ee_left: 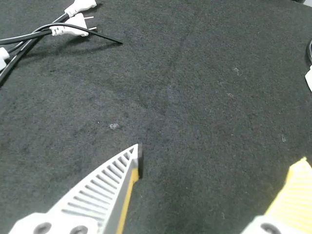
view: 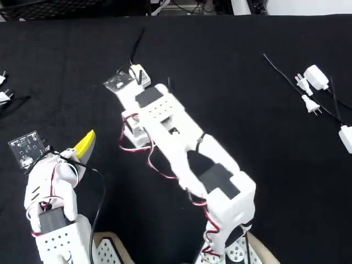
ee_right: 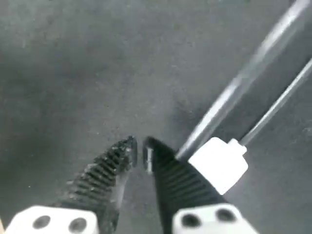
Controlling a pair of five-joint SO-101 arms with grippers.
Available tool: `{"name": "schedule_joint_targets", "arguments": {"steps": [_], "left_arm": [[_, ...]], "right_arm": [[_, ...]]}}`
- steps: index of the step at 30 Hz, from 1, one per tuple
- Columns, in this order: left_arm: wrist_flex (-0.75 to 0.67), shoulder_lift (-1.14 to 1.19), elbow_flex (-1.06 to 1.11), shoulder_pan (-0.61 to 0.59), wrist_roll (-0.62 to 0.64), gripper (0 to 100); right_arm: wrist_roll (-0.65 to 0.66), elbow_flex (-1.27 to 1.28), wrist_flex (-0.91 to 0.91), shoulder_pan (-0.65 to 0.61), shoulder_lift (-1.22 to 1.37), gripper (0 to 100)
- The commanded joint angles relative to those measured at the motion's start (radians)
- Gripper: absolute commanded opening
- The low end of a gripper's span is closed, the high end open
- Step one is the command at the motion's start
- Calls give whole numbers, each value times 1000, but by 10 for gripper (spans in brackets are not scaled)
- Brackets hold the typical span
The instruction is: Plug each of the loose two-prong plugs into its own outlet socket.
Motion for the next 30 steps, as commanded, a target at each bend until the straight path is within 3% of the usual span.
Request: {"name": "schedule_joint_targets", "arguments": {"steps": [1,5,13,22,30], "left_arm": [[-14,-9,13,7,-6,443],[-14,-9,13,7,-6,443],[-14,-9,13,7,-6,443],[-14,-9,13,7,-6,443],[-14,-9,13,7,-6,443]], "right_arm": [[3,-53,34,-14,-8,115],[8,-48,133,29,-8,178],[57,-18,184,245,-7,185],[52,170,-5,209,107,185],[52,97,34,166,148,185]]}}
